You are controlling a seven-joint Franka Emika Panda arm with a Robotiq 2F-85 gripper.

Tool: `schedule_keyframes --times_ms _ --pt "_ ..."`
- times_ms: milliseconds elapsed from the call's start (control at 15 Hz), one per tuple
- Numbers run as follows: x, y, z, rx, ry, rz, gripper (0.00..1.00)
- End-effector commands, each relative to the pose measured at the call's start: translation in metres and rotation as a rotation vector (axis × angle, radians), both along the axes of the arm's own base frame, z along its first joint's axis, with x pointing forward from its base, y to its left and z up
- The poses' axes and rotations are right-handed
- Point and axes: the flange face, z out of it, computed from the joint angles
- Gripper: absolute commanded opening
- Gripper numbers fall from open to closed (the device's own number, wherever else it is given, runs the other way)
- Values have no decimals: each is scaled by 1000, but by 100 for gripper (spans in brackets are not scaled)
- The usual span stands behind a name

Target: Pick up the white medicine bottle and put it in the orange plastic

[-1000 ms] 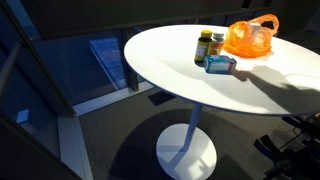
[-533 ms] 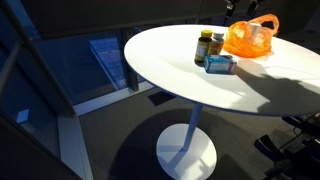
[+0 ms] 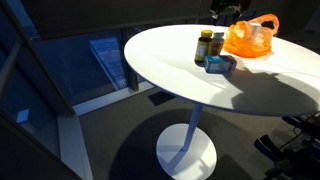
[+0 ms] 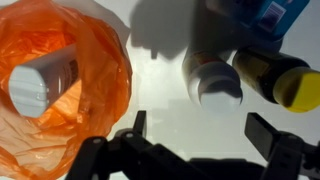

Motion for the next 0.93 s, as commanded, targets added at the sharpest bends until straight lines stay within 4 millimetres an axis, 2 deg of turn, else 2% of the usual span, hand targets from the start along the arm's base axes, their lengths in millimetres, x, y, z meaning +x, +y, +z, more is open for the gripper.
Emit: schedule_keyframes --times_ms 0,333,867 --pt "15 9 -5 10 7 24 100" --pt "20 18 -18 16 27 44 100" --pt "13 32 -22 40 77 74 100"
